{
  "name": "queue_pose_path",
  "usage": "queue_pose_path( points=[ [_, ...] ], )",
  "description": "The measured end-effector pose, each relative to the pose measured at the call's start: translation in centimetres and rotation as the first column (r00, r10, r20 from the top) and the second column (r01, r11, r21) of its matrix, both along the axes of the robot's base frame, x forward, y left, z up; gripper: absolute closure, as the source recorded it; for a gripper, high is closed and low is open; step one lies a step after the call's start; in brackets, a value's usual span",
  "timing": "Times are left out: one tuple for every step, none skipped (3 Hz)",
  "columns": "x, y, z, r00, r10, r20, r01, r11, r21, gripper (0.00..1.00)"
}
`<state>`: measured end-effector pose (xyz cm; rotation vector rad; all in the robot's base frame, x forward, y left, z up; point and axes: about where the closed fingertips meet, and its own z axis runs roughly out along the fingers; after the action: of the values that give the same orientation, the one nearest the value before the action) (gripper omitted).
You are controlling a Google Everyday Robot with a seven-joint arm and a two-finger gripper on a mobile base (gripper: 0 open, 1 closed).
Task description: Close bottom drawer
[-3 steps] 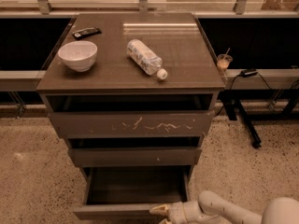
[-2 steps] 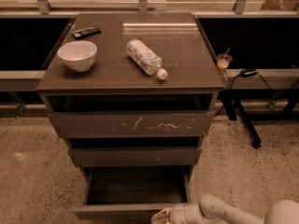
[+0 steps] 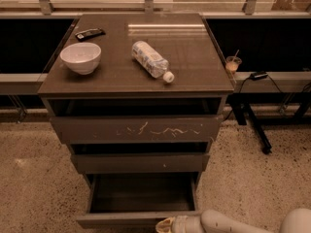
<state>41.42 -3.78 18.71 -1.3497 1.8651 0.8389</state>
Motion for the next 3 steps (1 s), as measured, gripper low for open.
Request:
queue_pose_path(
  points=[
    [2.85,-1.67,-1.9,0.995,-0.099,0.011,0.1,0.995,-0.021,0.54],
    [2.9,-1.77,-1.9,0.9947,-0.102,0.014,0.102,0.995,-0.023,0.31],
    [2.89,-1.76,-1.9,0.9947,-0.102,0.014,0.102,0.995,-0.023,0.08]
  ],
)
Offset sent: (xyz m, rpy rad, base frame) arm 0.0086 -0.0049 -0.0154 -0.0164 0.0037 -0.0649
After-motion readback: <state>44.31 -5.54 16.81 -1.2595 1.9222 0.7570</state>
